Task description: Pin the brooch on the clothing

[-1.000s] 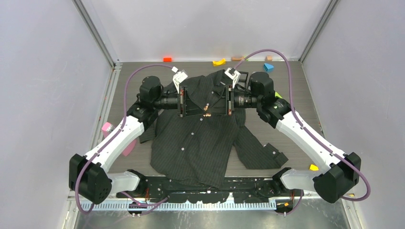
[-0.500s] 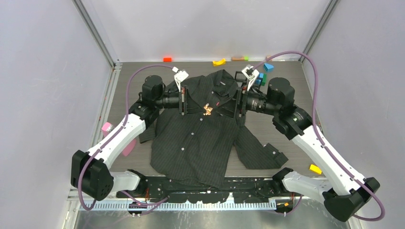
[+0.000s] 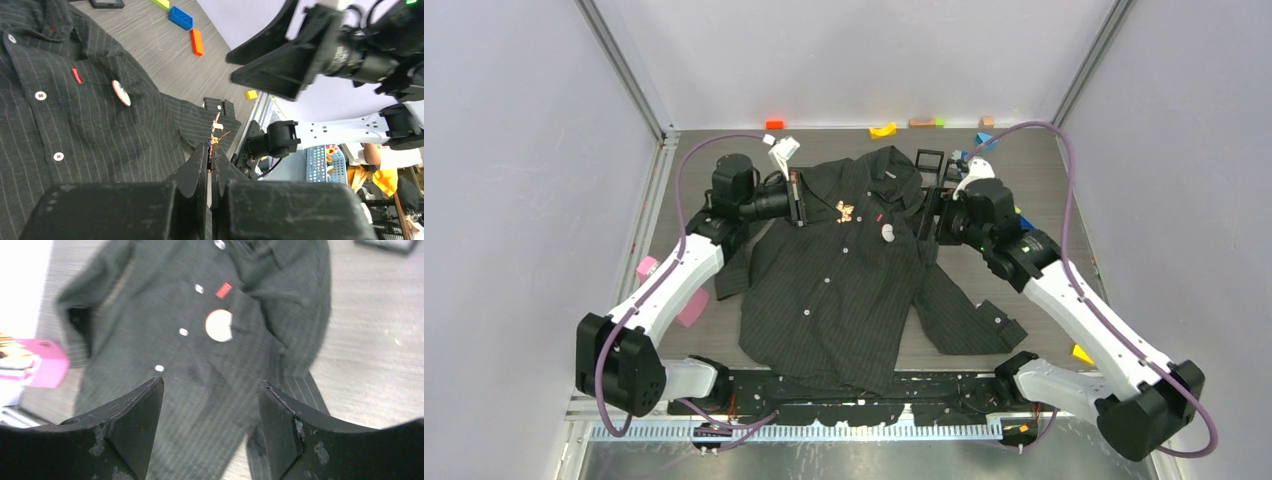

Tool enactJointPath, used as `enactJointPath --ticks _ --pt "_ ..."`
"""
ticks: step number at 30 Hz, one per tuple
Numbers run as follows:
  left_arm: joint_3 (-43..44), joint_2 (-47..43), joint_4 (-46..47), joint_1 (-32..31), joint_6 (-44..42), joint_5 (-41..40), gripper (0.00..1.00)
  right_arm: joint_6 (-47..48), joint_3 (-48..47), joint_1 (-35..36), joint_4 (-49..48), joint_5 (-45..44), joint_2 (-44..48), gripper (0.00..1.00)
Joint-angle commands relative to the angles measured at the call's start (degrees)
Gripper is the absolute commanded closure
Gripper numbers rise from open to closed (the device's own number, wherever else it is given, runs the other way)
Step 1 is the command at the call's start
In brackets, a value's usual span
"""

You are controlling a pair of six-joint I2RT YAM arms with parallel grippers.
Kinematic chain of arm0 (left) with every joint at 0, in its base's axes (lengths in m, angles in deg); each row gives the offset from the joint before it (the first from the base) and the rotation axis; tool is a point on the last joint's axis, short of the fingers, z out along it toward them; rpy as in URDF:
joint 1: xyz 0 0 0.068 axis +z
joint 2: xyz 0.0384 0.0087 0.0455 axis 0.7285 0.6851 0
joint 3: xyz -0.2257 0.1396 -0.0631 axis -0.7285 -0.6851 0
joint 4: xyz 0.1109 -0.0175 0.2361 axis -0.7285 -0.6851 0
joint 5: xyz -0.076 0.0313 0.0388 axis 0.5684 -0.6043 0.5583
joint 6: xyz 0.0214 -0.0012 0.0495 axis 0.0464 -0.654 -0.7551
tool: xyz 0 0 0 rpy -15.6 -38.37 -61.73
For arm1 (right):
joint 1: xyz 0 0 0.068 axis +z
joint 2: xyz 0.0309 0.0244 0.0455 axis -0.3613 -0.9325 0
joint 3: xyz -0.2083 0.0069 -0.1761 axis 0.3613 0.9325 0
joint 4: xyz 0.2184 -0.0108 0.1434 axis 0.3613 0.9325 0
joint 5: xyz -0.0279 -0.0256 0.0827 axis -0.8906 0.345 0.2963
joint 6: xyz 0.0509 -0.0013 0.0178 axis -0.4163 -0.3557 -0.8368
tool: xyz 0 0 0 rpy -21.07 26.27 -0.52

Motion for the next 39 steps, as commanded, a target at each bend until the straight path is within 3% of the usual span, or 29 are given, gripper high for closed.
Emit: enactJointPath --ticks 1,6,19,21,23,24,26,28,36,39 --pt "0.23 -1.52 -1.78 0.1 -2.88 -3.56 1.0 -3.27 5.84 -2.55 -3.16 -2.17 -3.12 0.26" --pt "0.12 -1.82 -3.49 0.1 -4.47 -4.82 1.0 -5.47 10.29 -3.07 -12.88 2.92 -9.3 0.26" --pt "0.67 -1.21 -4.69 0.1 -5.54 -4.58 1.0 -3.47 0.02 -3.11 -20.96 0.12 -28.81 0.35" --pt "0.74 -1.33 -4.83 0.1 -5.63 -4.58 1.0 -3.05 -1.41 -3.23 -21.42 -1.31 -31.76 0.4" --pt "0.8 -1.4 -5.08 0.1 -5.88 -4.69 1.0 -2.67 -2.67 -3.46 -21.07 -2.11 -34.15 0.53" --pt "0.87 -1.44 -5.14 0.1 -6.0 -4.74 1.0 -2.79 -3.04 -3.57 -20.55 -3.4 -34.67 0.67" --pt "0.96 -1.44 -5.44 0.1 -6.06 -4.82 1.0 -3.58 -2.87 -3.79 -19.04 -6.18 -35.21 0.84" --pt "1.02 -1.53 -5.45 0.1 -6.07 -4.84 1.0 -4.72 -0.76 -4.22 -18.68 -8.36 -34.36 0.91" --pt "0.78 -1.2 -5.15 0.1 -4.99 -5.2 1.0 -9.56 9.97 -6.54 -20.06 -7.49 -31.0 0.95" --pt "0.64 -1.01 -4.97 0.1 -4.84 -5.18 1.0 -9.49 10.2 -7.45 -19.49 -6.31 -30.43 0.9"
